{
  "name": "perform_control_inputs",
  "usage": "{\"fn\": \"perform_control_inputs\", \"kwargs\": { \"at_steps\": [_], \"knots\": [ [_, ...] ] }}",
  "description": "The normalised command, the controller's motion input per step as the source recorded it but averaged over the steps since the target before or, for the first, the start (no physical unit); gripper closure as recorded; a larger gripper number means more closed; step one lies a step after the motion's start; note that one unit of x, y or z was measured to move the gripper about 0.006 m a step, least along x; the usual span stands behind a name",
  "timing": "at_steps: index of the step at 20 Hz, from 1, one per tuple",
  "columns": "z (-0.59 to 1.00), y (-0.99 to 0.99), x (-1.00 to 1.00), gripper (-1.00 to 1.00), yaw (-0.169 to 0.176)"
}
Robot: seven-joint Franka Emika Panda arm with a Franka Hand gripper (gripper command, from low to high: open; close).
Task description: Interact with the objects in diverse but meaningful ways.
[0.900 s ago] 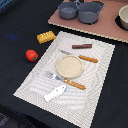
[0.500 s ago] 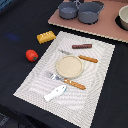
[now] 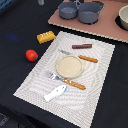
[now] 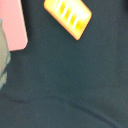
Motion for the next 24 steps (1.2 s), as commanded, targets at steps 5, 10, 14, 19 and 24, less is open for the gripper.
{"fn": "perform_control_inputs", "kwargs": {
  "at_steps": [5, 10, 14, 19, 24],
  "knots": [
    [-0.3, -0.64, 0.27, -1.0, -0.026],
    [-0.29, -0.31, 0.23, -1.0, -0.03],
    [-0.5, -0.56, 0.03, -1.0, -0.025],
    [-0.55, -0.53, 0.05, -1.0, -0.041],
    [-0.5, -0.39, 0.0, -1.0, -0.039]
  ]
}}
